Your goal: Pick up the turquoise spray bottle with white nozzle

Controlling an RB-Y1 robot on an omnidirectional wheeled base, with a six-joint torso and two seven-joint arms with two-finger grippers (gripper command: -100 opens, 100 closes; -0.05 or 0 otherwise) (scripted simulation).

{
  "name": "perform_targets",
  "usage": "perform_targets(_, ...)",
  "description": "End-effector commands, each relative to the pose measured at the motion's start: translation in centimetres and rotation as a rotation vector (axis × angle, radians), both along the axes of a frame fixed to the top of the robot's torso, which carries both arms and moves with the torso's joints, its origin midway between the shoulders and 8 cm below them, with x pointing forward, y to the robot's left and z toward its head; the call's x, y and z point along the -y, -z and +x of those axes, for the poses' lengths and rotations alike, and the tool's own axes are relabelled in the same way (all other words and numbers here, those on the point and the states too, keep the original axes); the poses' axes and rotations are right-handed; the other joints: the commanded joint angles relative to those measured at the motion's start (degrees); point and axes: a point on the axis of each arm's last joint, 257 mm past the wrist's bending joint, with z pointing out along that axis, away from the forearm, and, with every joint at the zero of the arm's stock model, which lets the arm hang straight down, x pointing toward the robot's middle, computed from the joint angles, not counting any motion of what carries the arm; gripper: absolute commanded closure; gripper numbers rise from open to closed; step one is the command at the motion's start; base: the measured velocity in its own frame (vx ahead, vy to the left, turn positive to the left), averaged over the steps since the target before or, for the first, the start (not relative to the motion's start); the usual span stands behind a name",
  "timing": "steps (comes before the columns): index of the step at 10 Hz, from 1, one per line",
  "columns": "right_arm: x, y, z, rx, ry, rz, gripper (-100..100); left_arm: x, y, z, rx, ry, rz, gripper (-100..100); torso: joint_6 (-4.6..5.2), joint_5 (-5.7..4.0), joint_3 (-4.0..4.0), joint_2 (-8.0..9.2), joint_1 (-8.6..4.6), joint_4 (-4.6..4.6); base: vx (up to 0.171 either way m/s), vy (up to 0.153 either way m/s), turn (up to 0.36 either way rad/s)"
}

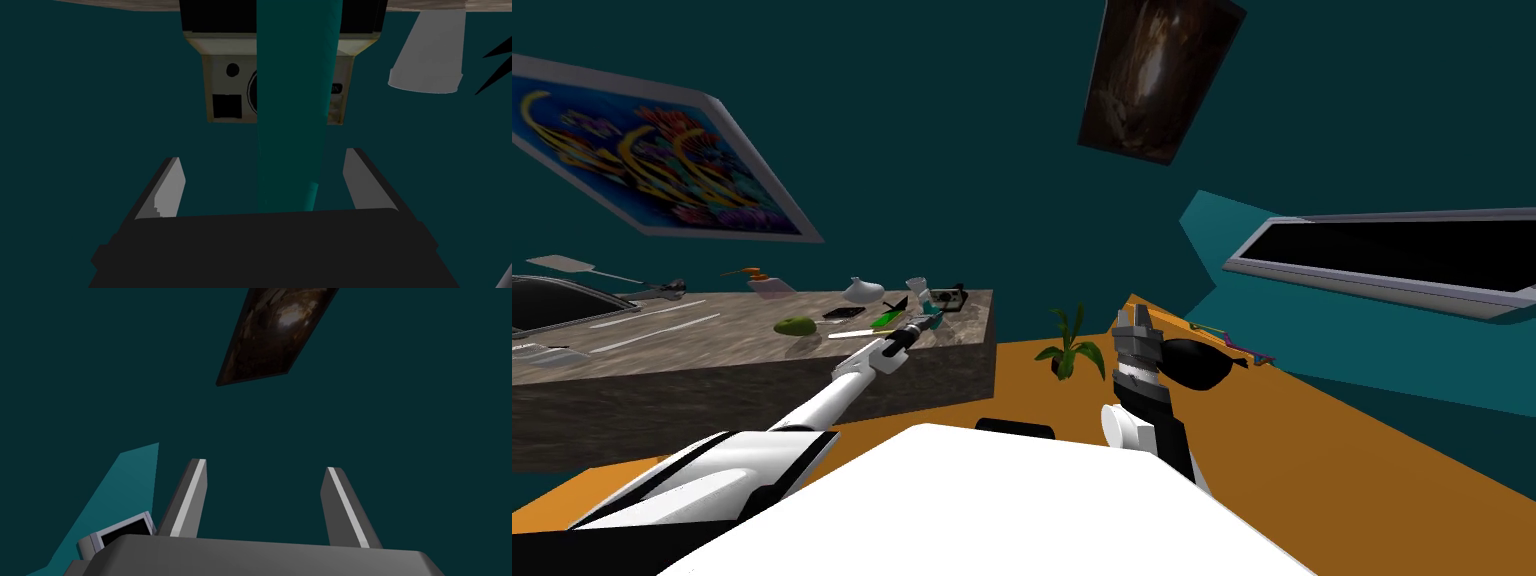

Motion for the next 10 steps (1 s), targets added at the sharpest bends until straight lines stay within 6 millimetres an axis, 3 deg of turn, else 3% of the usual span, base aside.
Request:
perform_targets(1, 0.0, 0.0, 0.0, 0.0, 0.0, 0.0, 0, -0.6, 0.4, 0.3, -0.01, -0.015, -0.006, -100, 0.0, 0.0, 0.0, 0.0, 0.0, 0.0, -0.041, -0.009, -0.006)
perform_targets(2, 0.0, 0.0, 0.0, 0.0, 0.0, 0.0, 0, 0.5, -0.4, 1.7, 0.001, 0.02, 0.014, -100, -0.01, 0.0, -0.02, -0.05, 0.01, -0.01, -0.063, -0.013, 0.054)
perform_targets(4, 0.0, 0.0, 0.0, 0.0, 0.0, 0.0, 0, 0.4, -1.4, 3.0, 0.015, 0.012, 0.007, -100, 0.0, -0.01, 0.01, 0.0, -0.01, 0.01, -0.048, -0.011, 0.012)
perform_targets(6, 0.0, 0.0, 0.0, 0.0, 0.0, 0.0, 0, -0.4, -0.3, 2.5, -0.01, -0.009, 0.0, -100, -0.01, 0.01, -0.09, -0.16, 0.04, -0.03, -0.001, 0.001, -0.005)
perform_targets(7, 0.0, 0.0, 0.0, 0.0, 0.0, 0.0, 0, 0.3, -1.3, 4.0, 0.0, 0.019, 0.019, -100, -0.02, 0.02, -0.12, -0.21, 0.06, -0.05, -0.048, -0.012, 0.06)
perform_targets(9, 0.0, 0.0, 0.0, 0.0, 0.0, 0.0, 0, -0.4, -1.3, 4.6, -0.009, -0.004, 0.008, -100, 0.0, -0.01, -0.01, -0.03, -0.02, 0.0, -0.053, -0.012, 0.009)
perform_targets(10, 0.0, 0.0, 0.0, 0.0, 0.0, 0.0, 0, 0.2, -2.1, 5.7, -0.005, 0.019, 0.029, -100, -0.01, 0.0, -0.03, -0.06, 0.01, -0.01, -0.067, -0.014, 0.037)
